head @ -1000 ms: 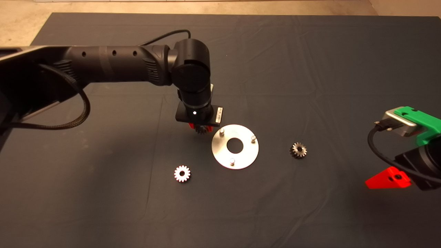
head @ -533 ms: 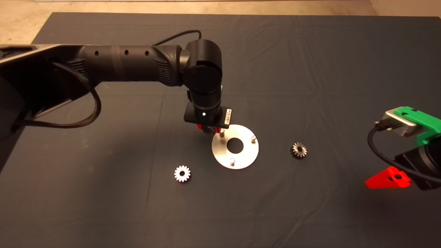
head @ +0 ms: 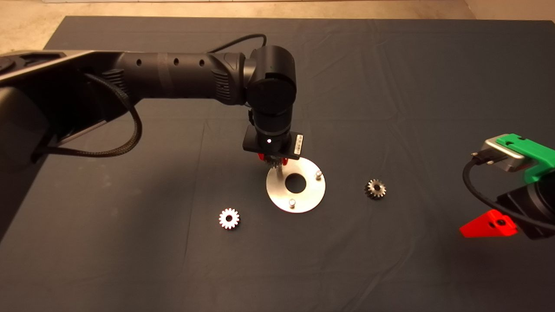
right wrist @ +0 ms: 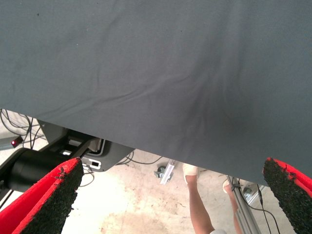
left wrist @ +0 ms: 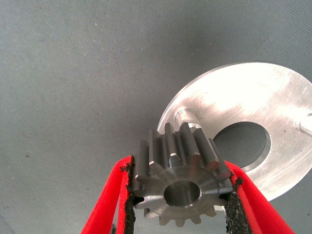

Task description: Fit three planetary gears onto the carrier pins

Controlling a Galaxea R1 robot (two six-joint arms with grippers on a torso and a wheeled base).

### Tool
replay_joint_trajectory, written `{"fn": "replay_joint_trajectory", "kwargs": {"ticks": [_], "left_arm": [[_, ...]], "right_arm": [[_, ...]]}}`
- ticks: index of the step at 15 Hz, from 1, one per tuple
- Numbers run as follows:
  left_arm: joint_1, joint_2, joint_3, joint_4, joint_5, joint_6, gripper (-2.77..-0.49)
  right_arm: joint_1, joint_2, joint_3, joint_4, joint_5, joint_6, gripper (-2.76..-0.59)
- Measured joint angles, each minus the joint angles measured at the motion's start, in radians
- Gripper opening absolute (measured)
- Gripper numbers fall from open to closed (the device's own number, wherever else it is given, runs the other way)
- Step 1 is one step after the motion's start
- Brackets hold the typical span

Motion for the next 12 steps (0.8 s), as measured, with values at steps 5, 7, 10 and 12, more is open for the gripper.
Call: {"fn": "replay_joint_trajectory", "kwargs": {"ticks": [5,7,10,12], "left_arm": [[0.0,0.009,-0.021,-0.007,0.001,0.003,-2.3],[0.0,0.014,-0.025,-0.008,0.001,0.005,-2.3],[0.0,0.013,-0.038,-0.01,0.001,0.007,-2.31],[0.0,0.014,-0.039,-0.01,0.001,0.01,-2.31]], "right_arm": [[0.0,0.0,0.0,0.0,0.0,0.0,-0.61],[0.0,0.0,0.0,0.0,0.0,0.0,-0.61],[0.0,0.0,0.0,0.0,0.0,0.0,-0.61],[0.0,-0.001,0.0,0.0,0.0,0.0,-0.61]]}}
